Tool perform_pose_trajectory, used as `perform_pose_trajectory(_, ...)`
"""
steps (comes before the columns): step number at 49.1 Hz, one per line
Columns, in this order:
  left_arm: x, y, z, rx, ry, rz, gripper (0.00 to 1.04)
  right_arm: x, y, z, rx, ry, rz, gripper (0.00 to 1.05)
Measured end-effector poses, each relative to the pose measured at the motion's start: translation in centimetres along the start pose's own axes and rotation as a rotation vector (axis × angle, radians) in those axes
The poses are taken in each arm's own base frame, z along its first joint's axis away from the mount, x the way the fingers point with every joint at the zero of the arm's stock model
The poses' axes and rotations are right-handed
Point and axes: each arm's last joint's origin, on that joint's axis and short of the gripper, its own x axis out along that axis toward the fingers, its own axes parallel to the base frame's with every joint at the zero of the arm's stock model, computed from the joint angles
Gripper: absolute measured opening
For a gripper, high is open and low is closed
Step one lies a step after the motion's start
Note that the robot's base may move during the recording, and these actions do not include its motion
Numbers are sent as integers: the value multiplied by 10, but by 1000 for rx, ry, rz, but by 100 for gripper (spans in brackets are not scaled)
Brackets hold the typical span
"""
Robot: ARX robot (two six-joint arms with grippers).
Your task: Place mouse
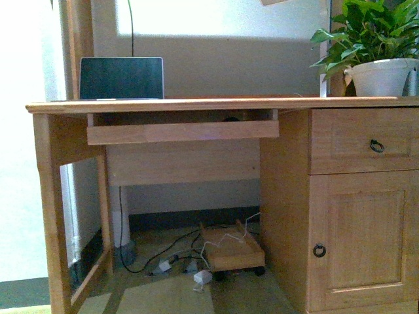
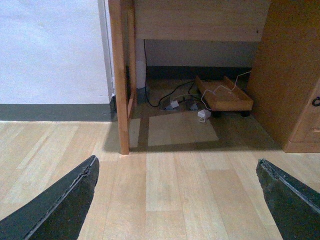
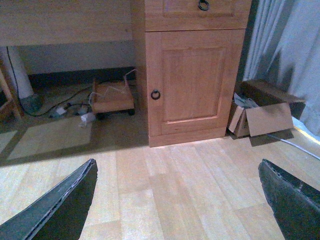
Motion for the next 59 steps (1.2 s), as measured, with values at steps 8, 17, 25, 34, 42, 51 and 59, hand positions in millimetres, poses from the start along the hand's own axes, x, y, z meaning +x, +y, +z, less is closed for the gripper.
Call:
perform_pose_trajectory(8, 0, 0, 0, 0, 0, 0, 97, 0, 0, 0, 0, 0, 0, 97)
perform_pose_trajectory(17, 0, 0, 0, 0, 0, 0, 97, 0, 0, 0, 0, 0, 0, 97)
perform_pose_trajectory(25, 0, 0, 0, 0, 0, 0, 97, 0, 0, 0, 0, 0, 0, 97)
perform_pose_trajectory(34, 0, 0, 0, 0, 0, 0, 97, 0, 0, 0, 0, 0, 0, 97)
perform_pose_trajectory(42, 0, 0, 0, 0, 0, 0, 97, 0, 0, 0, 0, 0, 0, 97)
perform_pose_trajectory(51, 0, 0, 0, 0, 0, 0, 97, 0, 0, 0, 0, 0, 0, 97)
perform_pose_trajectory(59, 0, 0, 0, 0, 0, 0, 97, 0, 0, 0, 0, 0, 0, 97)
